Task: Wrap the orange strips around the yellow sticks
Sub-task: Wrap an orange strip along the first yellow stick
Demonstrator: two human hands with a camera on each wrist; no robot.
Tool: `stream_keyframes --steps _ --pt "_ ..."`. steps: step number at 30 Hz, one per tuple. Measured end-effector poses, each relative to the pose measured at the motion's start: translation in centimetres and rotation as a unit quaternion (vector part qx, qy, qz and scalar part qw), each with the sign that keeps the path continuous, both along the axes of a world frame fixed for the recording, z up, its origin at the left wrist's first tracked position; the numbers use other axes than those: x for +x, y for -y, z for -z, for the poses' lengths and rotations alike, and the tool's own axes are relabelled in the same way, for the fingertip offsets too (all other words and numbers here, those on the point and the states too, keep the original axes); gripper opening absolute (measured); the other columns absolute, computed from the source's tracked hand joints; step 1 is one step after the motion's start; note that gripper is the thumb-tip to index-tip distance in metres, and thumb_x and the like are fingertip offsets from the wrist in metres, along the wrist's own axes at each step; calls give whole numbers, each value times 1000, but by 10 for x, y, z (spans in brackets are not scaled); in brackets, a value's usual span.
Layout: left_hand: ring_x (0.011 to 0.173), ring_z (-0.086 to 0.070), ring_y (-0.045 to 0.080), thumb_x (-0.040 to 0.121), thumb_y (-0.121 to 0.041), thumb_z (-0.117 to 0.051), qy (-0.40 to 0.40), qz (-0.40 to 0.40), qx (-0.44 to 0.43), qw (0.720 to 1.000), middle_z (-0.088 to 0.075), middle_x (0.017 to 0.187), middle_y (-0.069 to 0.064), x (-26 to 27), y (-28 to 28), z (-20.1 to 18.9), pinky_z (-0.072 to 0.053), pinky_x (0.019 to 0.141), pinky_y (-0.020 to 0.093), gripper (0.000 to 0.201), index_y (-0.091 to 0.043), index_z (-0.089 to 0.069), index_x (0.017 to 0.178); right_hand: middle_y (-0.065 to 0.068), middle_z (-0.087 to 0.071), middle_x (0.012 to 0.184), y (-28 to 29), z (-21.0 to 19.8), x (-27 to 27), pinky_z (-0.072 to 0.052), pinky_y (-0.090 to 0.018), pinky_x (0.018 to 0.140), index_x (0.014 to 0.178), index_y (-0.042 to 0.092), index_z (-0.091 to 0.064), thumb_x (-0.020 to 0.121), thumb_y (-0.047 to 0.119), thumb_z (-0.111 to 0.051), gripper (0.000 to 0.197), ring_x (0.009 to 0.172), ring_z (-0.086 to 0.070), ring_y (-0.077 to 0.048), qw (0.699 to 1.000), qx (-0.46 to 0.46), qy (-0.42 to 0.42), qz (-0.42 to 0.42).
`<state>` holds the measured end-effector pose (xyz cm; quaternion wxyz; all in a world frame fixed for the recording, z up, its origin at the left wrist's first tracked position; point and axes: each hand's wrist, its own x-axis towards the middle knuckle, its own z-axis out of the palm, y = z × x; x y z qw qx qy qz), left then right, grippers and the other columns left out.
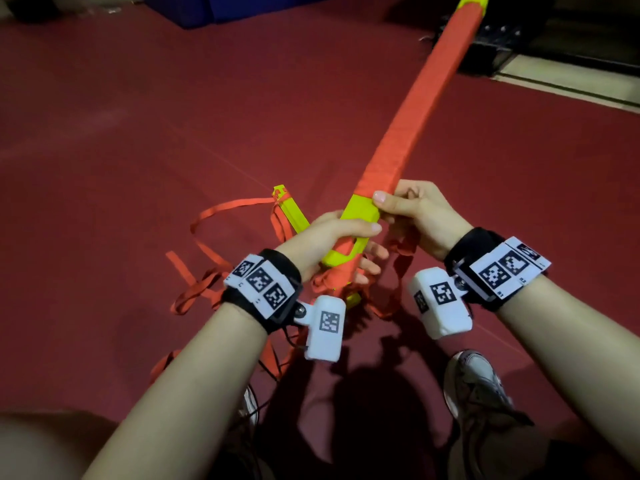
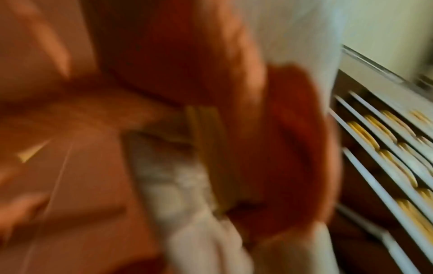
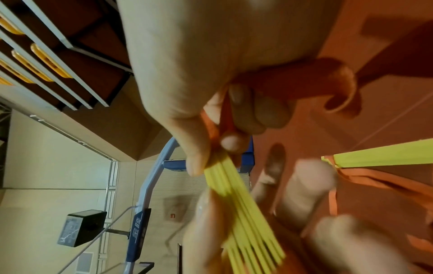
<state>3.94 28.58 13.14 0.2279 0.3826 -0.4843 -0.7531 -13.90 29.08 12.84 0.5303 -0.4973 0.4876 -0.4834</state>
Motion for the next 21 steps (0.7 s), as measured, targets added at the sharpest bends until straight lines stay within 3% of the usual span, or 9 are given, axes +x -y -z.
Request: stream_keyframes --steps 2,5,7,9,11,14,16,19,21 --pt "55 -61 26 89 1 -63 -38 -5 -21 999 -70 83 18 0 -4 2 -55 50 32 25 -12 -59 110 -1 -44 53 -1 2 0 -20 -21 40 76 1 -51 84 24 -76 35 41 -32 -14 999 -3 -16 -40" --pt "51 -52 25 87 12 -63 -17 -76 -125 989 -66 70 13 -3 -2 10 -47 45 29 31 -11 -57 108 3 -37 46 2 2 0 -20 -18 40 73 -5 -49 86 25 -76 42 39 -28 -13 997 7 -72 -32" --pt "50 -50 25 84 15 -66 4 -115 -162 980 -65 66 12 -3 1 16 -44 43 27 33 -9 -57 106 7 -36 43 4 1 0 -20 -18 40 70 1 -55 89 20 -76 34 38 -27 -9 991 2 -132 -10" --pt "46 -51 23 81 16 -67 30 -160 -172 971 -64 65 12 -3 3 21 -43 42 26 36 -9 -57 105 1 -41 48 8 1 -5 -22 -22 43 72 5 -63 87 19 -77 25 42 -30 -12 984 2 -175 17" --pt "46 -53 22 78 19 -68 49 -203 -172 963 -64 69 15 -1 8 25 -43 43 26 38 -4 -57 106 -5 -43 55 13 1 -17 -30 -24 43 70 6 -65 89 17 -76 24 44 -34 -13 975 22 -216 41" --pt "50 -52 25 74 21 -66 62 -252 -142 955 -64 69 15 5 16 30 -44 43 27 43 8 -53 112 -4 -53 52 19 -4 -45 -46 -32 56 67 8 -70 88 2 -70 22 47 -46 -14 957 63 -280 37" --pt "58 -54 29 72 21 -65 73 -271 -132 951 -64 70 14 8 18 33 -44 43 28 45 9 -52 114 -5 -66 59 18 -10 -55 -49 -28 63 71 10 -75 83 -2 -65 20 53 -56 -13 927 81 -364 36" --pt "57 -54 29 70 18 -68 87 -267 -127 951 -62 80 22 8 15 35 -45 45 30 53 6 -53 119 -8 -67 72 12 -9 -55 -44 -28 62 72 18 -75 82 3 -55 27 65 -56 -20 853 64 -513 76" --pt "53 -58 26 64 8 -74 87 -247 -133 956 -65 90 26 9 13 35 -50 53 34 74 3 -48 134 -13 -67 91 12 -5 -57 -50 -33 78 73 24 -69 83 5 -51 29 85 -60 -31 826 76 -549 105"
